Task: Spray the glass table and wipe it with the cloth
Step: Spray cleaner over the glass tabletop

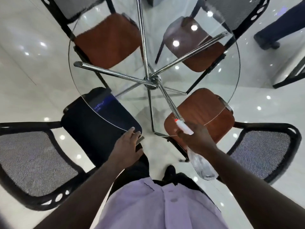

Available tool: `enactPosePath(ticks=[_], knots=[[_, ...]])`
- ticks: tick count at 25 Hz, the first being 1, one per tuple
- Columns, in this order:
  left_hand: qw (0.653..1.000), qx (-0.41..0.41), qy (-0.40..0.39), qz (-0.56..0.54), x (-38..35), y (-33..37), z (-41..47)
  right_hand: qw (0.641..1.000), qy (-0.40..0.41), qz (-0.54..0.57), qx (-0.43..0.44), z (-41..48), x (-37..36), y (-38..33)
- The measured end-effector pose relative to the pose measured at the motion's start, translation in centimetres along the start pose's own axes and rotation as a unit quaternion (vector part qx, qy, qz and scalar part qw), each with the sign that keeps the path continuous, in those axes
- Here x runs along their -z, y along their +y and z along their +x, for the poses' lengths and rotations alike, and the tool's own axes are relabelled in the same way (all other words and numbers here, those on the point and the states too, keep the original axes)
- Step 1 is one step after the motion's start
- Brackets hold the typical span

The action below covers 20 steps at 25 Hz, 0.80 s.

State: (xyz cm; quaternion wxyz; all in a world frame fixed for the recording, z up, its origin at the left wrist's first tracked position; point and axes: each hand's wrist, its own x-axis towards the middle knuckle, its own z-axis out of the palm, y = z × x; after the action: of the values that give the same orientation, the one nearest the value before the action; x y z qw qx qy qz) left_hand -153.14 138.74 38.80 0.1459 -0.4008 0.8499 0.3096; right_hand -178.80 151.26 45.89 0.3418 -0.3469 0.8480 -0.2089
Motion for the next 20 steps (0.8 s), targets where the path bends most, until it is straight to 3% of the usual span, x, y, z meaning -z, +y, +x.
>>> enactPosePath(ticks=[2,5,11,16,20], knots=[[0.998,-0.002,0.010,0.068,0.2,-2.1,0.1,0.996,-0.051,-0.039,0.065,0.8,-2.1,-1.7],[0.992,-0.030,-0.006,0.124,0.5,-4.8,0.1,0.983,-0.058,-0.106,0.135,2.3,-4.8,-4.9],[0.995,-0.007,0.013,0.096,1.3,-4.1,1.4,0.974,-0.108,-0.144,0.139,3.5,-4.2,-5.0],[0.995,-0.052,0.007,0.088,2.3,0.4,5.6,0.985,-0.087,-0.145,0.040,2.8,1.1,3.0],[0.987,-0.065,-0.064,0.131,2.5,5.8,9.3,0.995,0.037,-0.078,-0.052,3.3,4.1,9.7]])
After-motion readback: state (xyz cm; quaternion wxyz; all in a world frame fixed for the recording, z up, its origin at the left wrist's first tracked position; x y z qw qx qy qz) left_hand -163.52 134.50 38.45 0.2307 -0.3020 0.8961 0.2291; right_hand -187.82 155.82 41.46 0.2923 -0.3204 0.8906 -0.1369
